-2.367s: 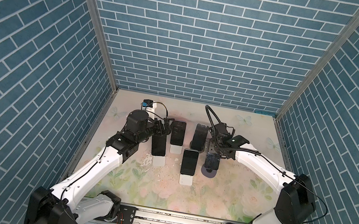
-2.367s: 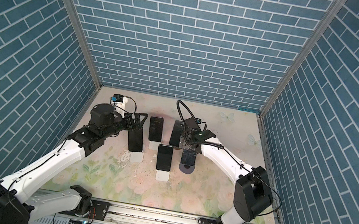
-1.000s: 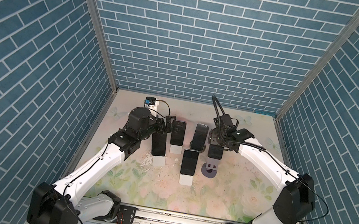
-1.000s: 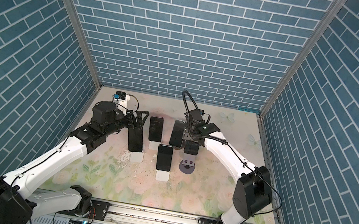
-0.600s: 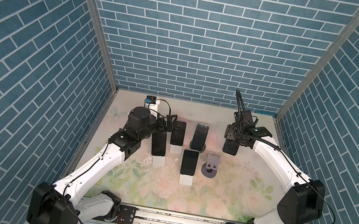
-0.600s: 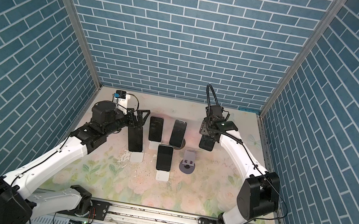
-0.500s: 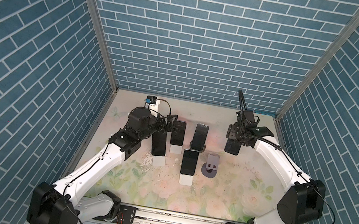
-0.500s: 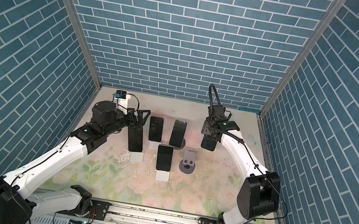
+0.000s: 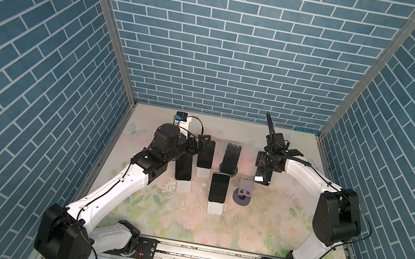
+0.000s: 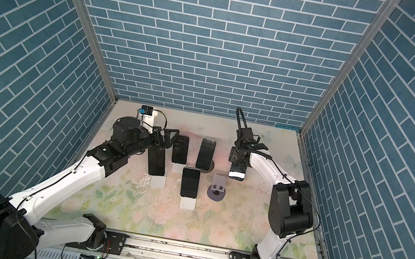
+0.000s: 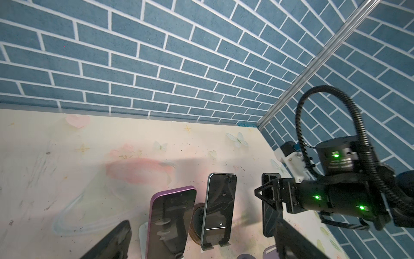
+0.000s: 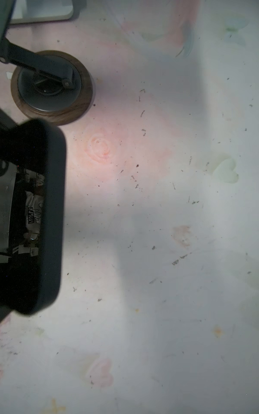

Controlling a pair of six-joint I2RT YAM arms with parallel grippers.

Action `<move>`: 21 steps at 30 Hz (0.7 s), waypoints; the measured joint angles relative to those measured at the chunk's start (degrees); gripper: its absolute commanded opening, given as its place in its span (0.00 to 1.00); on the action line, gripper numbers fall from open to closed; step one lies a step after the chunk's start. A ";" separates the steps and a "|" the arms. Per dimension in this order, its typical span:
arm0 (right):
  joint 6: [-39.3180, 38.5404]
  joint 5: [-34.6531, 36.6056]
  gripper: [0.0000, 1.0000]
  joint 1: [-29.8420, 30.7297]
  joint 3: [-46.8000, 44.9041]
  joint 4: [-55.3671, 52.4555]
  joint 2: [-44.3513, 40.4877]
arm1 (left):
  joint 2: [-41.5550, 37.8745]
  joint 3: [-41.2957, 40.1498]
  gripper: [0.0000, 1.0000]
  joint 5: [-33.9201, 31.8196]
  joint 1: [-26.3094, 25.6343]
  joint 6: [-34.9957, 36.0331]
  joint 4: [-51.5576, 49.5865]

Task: Remove the phone from the phone stand
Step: Place the phone at the center of the table.

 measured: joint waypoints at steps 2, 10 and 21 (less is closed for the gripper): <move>-0.72 -0.94 0.35 -0.09 0.00 0.76 1.68 | 0.52 0.33 1.00 0.17 -0.52 0.17 -0.15; -1.97 -3.91 0.35 -0.24 0.11 2.29 7.56 | 2.23 1.88 1.00 0.17 -1.53 1.01 -1.22; -2.69 -4.72 0.38 -0.33 5.07 1.53 12.92 | 2.86 2.05 1.00 0.39 -1.57 1.09 -1.55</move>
